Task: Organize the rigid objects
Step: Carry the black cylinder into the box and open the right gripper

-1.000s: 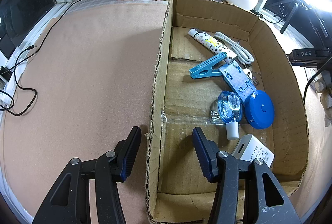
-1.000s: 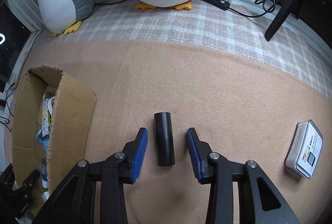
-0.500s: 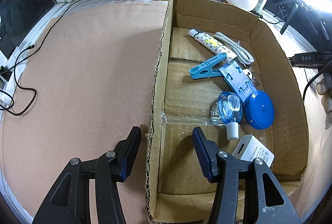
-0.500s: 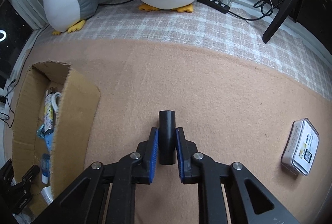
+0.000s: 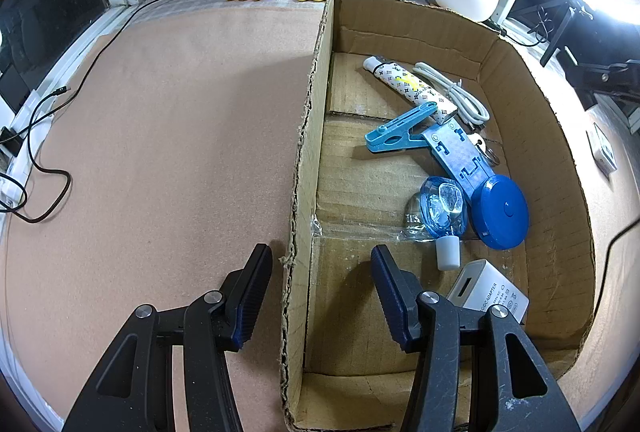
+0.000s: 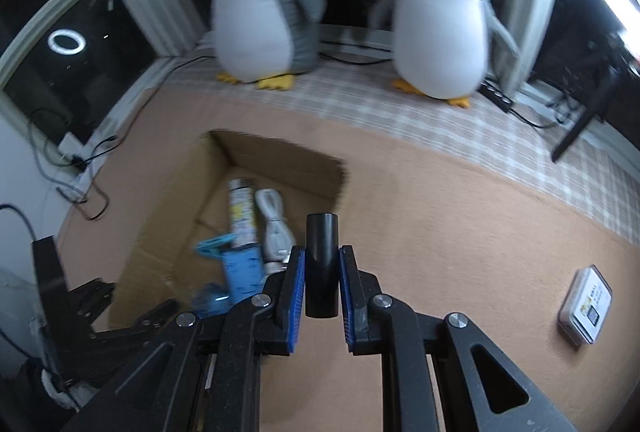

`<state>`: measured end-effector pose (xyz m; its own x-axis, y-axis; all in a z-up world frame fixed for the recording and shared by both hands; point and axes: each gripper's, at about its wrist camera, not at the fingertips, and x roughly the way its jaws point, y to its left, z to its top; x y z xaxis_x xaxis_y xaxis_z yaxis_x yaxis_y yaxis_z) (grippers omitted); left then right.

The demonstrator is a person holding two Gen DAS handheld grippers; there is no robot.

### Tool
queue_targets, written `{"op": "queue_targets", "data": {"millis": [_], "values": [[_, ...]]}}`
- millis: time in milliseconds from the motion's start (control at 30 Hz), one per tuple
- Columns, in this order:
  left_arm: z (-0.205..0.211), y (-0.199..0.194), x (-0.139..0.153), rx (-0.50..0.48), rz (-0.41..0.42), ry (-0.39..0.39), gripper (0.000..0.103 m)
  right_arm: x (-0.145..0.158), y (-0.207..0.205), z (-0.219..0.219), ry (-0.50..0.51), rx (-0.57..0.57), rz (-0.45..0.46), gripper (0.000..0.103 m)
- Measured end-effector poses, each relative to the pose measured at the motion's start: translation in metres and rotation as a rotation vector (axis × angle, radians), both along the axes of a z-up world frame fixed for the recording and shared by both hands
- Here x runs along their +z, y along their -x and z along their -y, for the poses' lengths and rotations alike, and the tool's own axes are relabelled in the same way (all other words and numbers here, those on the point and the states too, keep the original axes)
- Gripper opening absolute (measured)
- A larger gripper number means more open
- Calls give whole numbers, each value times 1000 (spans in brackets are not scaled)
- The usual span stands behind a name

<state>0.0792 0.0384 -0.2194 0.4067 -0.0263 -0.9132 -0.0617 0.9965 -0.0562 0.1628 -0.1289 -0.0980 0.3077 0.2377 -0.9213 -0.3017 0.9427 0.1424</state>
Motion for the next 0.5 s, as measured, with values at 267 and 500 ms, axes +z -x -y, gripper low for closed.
{"op": "queue_targets", "data": {"millis": [267, 500], "values": [[0, 0, 0, 0, 0, 1, 55, -9, 22, -68, -16, 150, -31, 15], [0, 0, 0, 0, 0, 2, 55, -36, 20, -91, -11, 196, -81, 15]]}}
